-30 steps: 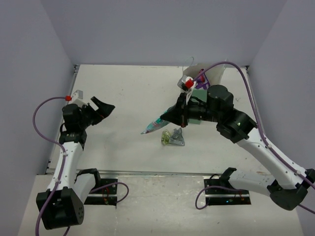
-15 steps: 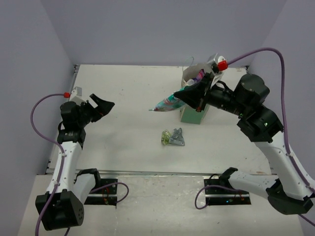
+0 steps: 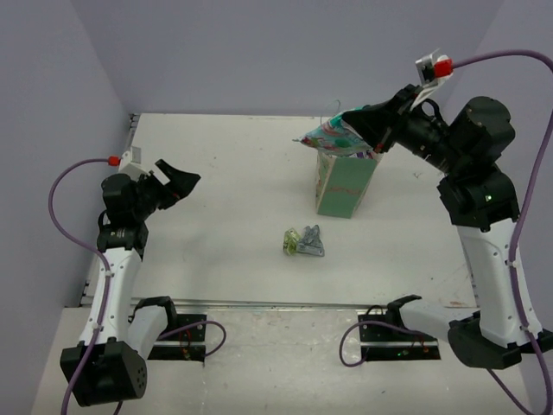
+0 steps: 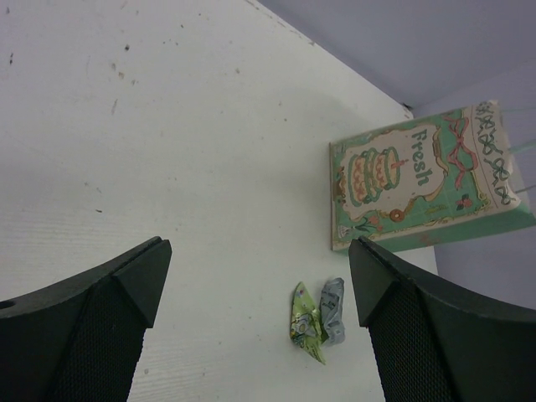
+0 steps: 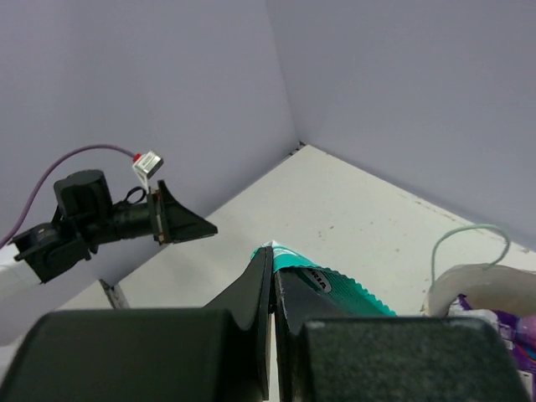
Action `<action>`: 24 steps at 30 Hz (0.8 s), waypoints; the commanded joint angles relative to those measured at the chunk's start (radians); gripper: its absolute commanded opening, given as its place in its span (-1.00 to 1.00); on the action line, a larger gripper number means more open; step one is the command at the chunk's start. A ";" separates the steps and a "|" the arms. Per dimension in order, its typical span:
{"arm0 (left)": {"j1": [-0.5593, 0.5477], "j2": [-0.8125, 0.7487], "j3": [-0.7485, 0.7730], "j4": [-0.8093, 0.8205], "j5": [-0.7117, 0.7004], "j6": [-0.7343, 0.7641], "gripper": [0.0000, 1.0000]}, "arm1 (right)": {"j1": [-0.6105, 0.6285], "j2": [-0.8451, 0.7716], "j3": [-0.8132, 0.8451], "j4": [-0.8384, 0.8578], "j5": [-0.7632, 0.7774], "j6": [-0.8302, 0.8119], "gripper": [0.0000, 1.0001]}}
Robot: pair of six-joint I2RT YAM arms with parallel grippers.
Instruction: Place the snacks into the paper bag
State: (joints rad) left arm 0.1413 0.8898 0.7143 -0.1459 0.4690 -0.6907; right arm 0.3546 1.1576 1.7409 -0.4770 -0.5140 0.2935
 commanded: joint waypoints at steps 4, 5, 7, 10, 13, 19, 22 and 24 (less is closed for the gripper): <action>-0.008 0.000 0.045 -0.003 0.017 0.016 0.87 | -0.181 0.079 0.078 0.073 -0.161 0.088 -1.00; -0.009 0.003 0.050 -0.003 0.017 0.016 0.87 | -0.221 0.112 0.083 0.101 -0.217 0.114 -1.00; -0.009 0.009 0.060 -0.003 0.020 0.017 0.87 | -0.255 0.149 0.101 0.124 -0.270 0.139 -1.00; -0.011 0.020 0.080 -0.003 0.020 0.022 0.87 | -0.315 0.232 0.132 0.158 -0.392 0.182 -1.00; -0.012 0.021 0.088 -0.006 0.014 0.025 0.87 | -0.385 0.315 0.126 0.230 -0.489 0.265 -1.00; -0.016 0.026 0.074 -0.004 0.003 0.020 0.87 | -0.465 0.405 0.000 0.477 -0.618 0.475 -1.00; -0.019 0.023 0.076 -0.006 -0.003 0.020 0.87 | -0.470 0.447 -0.009 0.512 -0.650 0.492 -1.00; -0.019 0.017 0.076 -0.009 -0.012 0.023 0.87 | -0.473 0.462 -0.014 0.523 -0.678 0.507 -1.00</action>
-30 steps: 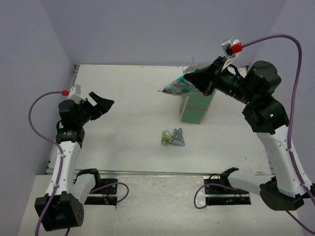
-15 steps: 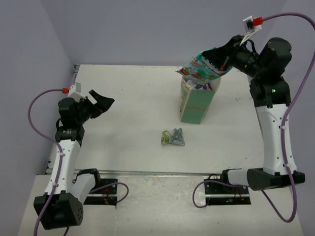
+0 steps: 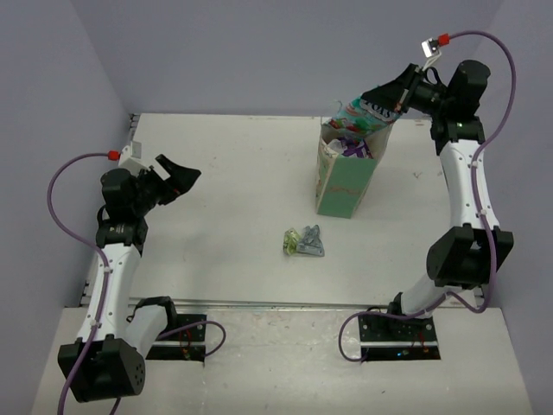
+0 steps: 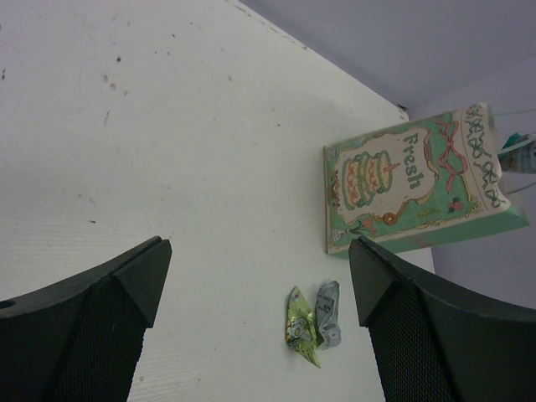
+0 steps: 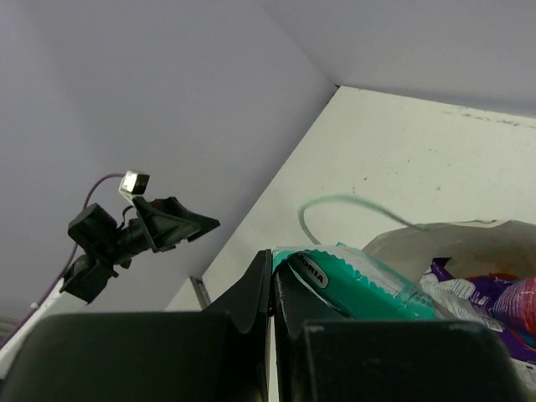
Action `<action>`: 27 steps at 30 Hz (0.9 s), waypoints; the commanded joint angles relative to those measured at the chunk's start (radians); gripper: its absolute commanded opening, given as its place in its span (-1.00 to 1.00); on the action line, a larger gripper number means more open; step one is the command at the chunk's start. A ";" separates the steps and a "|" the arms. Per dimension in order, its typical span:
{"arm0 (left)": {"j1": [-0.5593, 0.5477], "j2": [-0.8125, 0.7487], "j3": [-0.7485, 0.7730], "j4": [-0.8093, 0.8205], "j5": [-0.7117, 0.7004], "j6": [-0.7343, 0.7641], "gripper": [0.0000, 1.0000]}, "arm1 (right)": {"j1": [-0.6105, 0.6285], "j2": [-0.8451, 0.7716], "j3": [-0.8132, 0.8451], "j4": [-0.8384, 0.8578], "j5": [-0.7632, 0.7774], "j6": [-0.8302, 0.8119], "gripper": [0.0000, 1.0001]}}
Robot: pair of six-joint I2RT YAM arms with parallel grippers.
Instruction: Place the snacks into the paper bag
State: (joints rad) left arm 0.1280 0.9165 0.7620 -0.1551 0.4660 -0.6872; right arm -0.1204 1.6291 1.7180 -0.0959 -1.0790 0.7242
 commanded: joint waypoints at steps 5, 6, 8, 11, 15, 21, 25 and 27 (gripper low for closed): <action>-0.005 -0.011 0.030 -0.011 -0.017 0.029 0.88 | -0.007 0.018 0.031 -0.014 -0.128 0.010 -1.00; -0.007 -0.010 0.030 -0.014 -0.017 0.032 0.88 | -0.007 0.021 0.064 -0.069 -0.104 -0.029 -1.00; -0.007 -0.008 0.031 -0.015 -0.018 0.035 0.88 | -0.007 0.025 0.100 -0.234 -0.067 -0.142 -1.00; -0.007 -0.007 0.033 -0.018 -0.023 0.035 0.88 | -0.007 0.014 0.133 -0.362 0.020 -0.235 -1.00; -0.007 -0.011 0.037 -0.020 -0.021 0.035 0.89 | -0.004 0.000 0.152 -0.438 0.119 -0.287 -0.60; -0.007 -0.018 0.034 -0.031 -0.029 0.043 0.89 | 0.045 -0.043 0.164 -0.476 0.235 -0.338 0.60; -0.008 -0.019 0.034 -0.032 -0.029 0.044 0.89 | 0.090 -0.089 0.166 -0.484 0.263 -0.358 0.66; -0.008 -0.021 0.034 -0.032 -0.029 0.044 0.89 | 0.126 -0.110 0.158 -0.498 0.293 -0.368 0.67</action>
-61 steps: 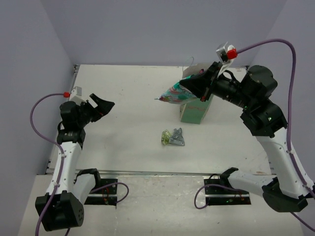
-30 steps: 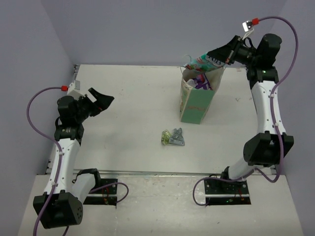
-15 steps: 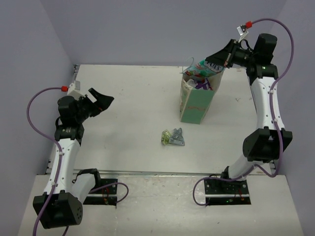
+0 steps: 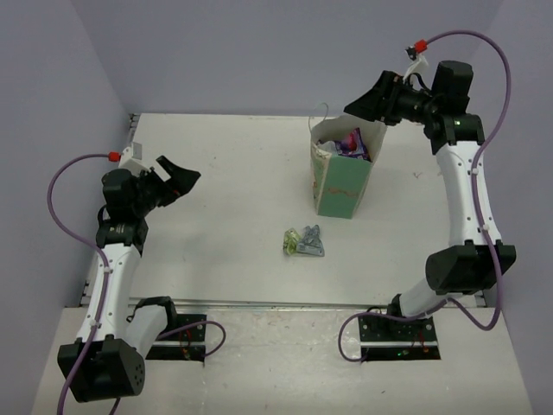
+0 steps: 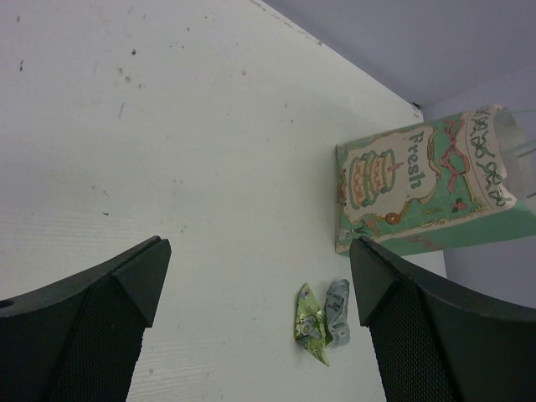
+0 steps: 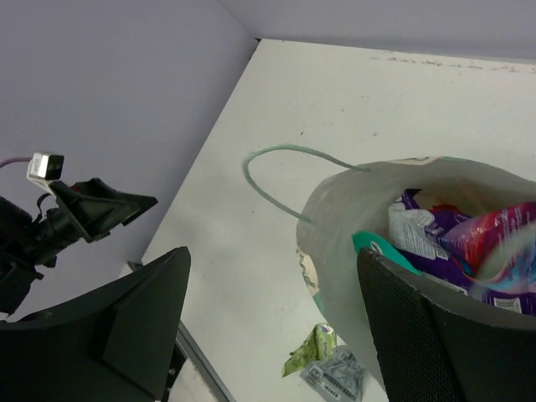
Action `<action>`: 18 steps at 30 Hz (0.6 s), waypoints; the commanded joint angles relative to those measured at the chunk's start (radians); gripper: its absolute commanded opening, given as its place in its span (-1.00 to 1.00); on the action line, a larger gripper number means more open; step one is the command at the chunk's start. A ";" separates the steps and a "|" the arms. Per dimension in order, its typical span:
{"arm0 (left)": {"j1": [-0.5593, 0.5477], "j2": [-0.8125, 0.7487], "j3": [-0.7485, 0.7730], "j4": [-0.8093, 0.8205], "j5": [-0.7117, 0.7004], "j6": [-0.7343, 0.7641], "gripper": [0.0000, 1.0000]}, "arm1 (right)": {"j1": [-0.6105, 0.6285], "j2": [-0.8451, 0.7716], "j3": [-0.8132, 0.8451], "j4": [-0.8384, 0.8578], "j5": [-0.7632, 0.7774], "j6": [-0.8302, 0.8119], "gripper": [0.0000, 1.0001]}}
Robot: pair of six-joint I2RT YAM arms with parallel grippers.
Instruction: Place the snacks into the paper bag
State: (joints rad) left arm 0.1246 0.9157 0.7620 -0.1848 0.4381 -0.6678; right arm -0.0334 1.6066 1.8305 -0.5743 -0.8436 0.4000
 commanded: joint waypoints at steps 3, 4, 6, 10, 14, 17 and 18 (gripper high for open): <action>-0.003 -0.020 0.033 -0.002 0.002 0.025 0.90 | 0.105 -0.137 0.010 -0.018 0.081 -0.055 0.68; -0.005 -0.023 0.031 -0.001 0.002 0.025 0.90 | 0.133 -0.167 -0.002 -0.006 0.084 -0.055 0.68; -0.008 -0.024 0.030 -0.004 0.004 0.031 0.90 | 0.168 -0.209 -0.051 0.004 0.097 -0.053 0.68; -0.008 -0.028 0.023 -0.007 0.005 0.040 0.90 | 0.346 -0.330 -0.167 0.014 0.294 -0.067 0.71; -0.011 -0.018 0.014 -0.002 0.022 0.046 0.91 | 0.394 -0.459 -0.402 0.151 0.295 0.020 0.72; -0.019 -0.006 0.005 0.004 0.034 0.057 0.92 | 0.429 -0.546 -0.632 0.233 0.316 0.057 0.73; -0.020 -0.003 0.003 0.005 0.034 0.059 0.92 | 0.444 -0.577 -0.673 0.246 0.327 0.056 0.73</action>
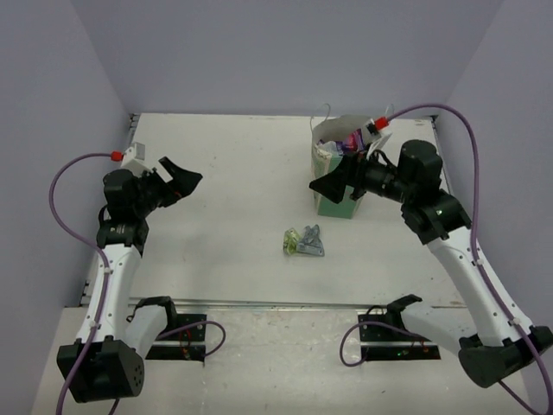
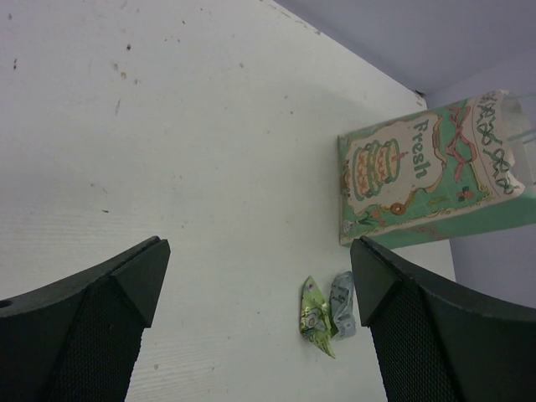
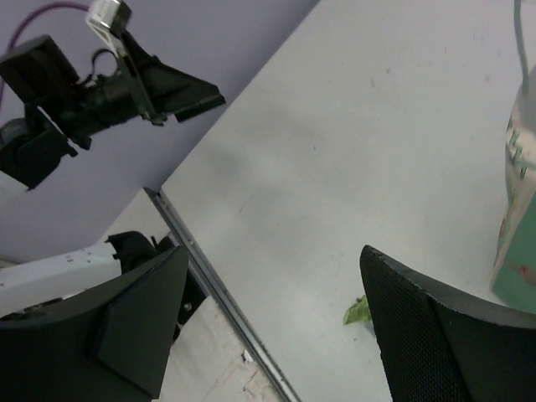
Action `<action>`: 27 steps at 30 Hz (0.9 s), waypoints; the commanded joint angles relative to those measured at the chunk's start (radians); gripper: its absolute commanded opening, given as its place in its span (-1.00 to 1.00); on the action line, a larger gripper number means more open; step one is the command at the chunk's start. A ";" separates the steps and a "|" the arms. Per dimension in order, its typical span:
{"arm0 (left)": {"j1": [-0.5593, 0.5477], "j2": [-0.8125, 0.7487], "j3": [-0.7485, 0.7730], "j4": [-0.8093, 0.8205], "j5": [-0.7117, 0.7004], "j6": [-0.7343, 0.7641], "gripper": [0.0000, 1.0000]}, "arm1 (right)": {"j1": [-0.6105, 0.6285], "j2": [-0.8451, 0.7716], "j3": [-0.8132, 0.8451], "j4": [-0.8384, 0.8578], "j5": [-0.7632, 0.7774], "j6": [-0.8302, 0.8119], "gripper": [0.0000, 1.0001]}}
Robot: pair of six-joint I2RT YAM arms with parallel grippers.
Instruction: Place the snacks into the paper bag
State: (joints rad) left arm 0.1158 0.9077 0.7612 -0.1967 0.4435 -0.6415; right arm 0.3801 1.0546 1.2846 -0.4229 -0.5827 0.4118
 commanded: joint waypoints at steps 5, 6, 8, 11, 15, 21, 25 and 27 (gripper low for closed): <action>-0.042 0.028 -0.013 0.032 0.015 0.029 0.93 | 0.131 -0.048 -0.358 0.153 0.139 0.078 0.73; -0.051 0.033 -0.014 0.034 0.009 0.026 0.93 | 0.141 -0.042 -0.379 0.153 0.167 0.088 0.73; -0.091 0.042 -0.016 0.042 -0.018 0.022 0.93 | 0.170 -0.021 -0.439 0.164 0.190 0.104 0.75; -0.152 0.056 -0.014 0.049 -0.061 0.019 0.93 | 0.197 0.018 -0.494 0.158 0.251 0.142 0.77; -0.180 0.080 -0.011 0.057 -0.075 0.014 0.92 | 0.247 0.103 -0.470 0.049 0.443 0.171 0.79; -0.189 0.083 -0.013 0.069 -0.084 0.008 0.92 | 0.309 0.215 -0.441 0.018 0.581 0.191 0.86; -0.189 0.079 -0.014 0.069 -0.089 0.016 0.92 | 0.312 0.312 -0.415 0.030 0.630 0.211 0.92; -0.191 0.077 -0.017 0.069 -0.085 0.016 0.92 | 0.310 0.364 -0.401 0.032 0.655 0.237 0.93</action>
State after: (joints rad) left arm -0.0681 0.9958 0.7532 -0.1726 0.3660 -0.6350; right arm 0.6872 1.3678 0.8265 -0.3992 -0.0181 0.6003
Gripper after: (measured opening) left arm 0.959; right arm 0.959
